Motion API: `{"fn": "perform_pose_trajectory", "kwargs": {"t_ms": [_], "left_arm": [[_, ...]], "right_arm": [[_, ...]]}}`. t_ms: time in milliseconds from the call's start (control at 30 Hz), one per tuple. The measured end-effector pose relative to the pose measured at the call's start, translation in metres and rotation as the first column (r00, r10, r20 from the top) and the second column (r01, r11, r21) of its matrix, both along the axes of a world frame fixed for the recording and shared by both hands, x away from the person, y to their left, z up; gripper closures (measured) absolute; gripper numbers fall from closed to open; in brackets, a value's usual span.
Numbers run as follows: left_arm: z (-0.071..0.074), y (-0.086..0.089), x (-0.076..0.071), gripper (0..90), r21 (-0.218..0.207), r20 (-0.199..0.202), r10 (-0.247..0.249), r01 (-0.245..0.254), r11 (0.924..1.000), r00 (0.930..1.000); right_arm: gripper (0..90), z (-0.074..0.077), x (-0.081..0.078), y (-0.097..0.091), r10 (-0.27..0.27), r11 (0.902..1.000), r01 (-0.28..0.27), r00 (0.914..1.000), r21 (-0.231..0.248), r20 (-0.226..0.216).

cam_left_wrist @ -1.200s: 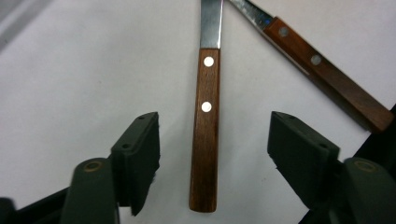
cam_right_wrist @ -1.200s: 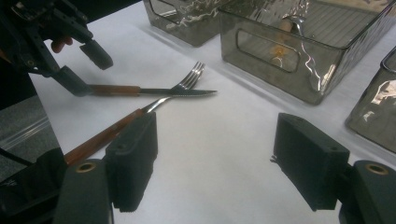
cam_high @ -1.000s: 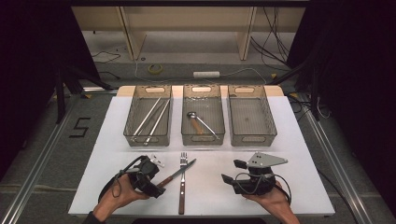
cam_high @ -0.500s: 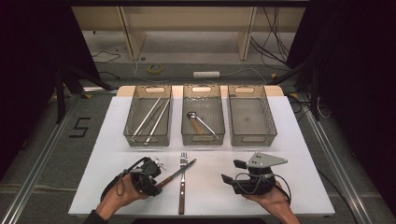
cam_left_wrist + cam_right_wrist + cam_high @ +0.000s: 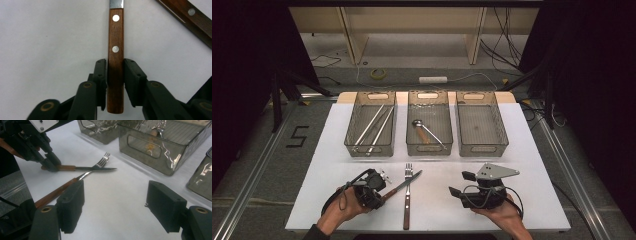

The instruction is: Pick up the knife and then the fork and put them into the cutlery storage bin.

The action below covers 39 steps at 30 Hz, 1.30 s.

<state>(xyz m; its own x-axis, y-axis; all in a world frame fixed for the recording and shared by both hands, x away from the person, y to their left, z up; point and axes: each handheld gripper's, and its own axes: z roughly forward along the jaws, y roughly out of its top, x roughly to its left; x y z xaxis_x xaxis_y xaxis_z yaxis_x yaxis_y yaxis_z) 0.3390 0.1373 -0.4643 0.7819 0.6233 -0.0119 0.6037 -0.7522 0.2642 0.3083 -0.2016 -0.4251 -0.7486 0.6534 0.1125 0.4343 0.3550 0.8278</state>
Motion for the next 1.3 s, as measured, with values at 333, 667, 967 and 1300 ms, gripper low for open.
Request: {"fn": "perform_pose_trajectory", "kwargs": {"t_ms": [333,667,967,1300], "left_arm": [[0.004,-0.001,-0.002,74.9,-0.046,0.024,-0.034,0.035,0.9983,0.9992],[0.022,-0.016,-0.009,74.9,-0.110,0.023,-0.101,0.103,0.9885,0.9946],[0.028,-0.033,-0.013,74.9,-0.126,0.000,-0.171,0.169,0.9775,0.9853],[0.034,-0.056,-0.014,74.9,-0.129,-0.019,-0.235,0.231,0.9644,0.9718]], "right_arm": [[31.9,0.000,0.000,0.000,0.004,1.0000,-0.004,1.0000,0.000,-0.001],[31.9,0.004,-0.005,0.011,0.055,0.9985,-0.055,0.9981,-0.004,0.030],[31.7,0.004,-0.015,0.039,0.164,0.9852,-0.159,0.9837,-0.064,0.074],[31.8,-0.002,-0.021,0.058,0.234,0.9616,-0.215,0.9672,-0.171,0.099]]}}
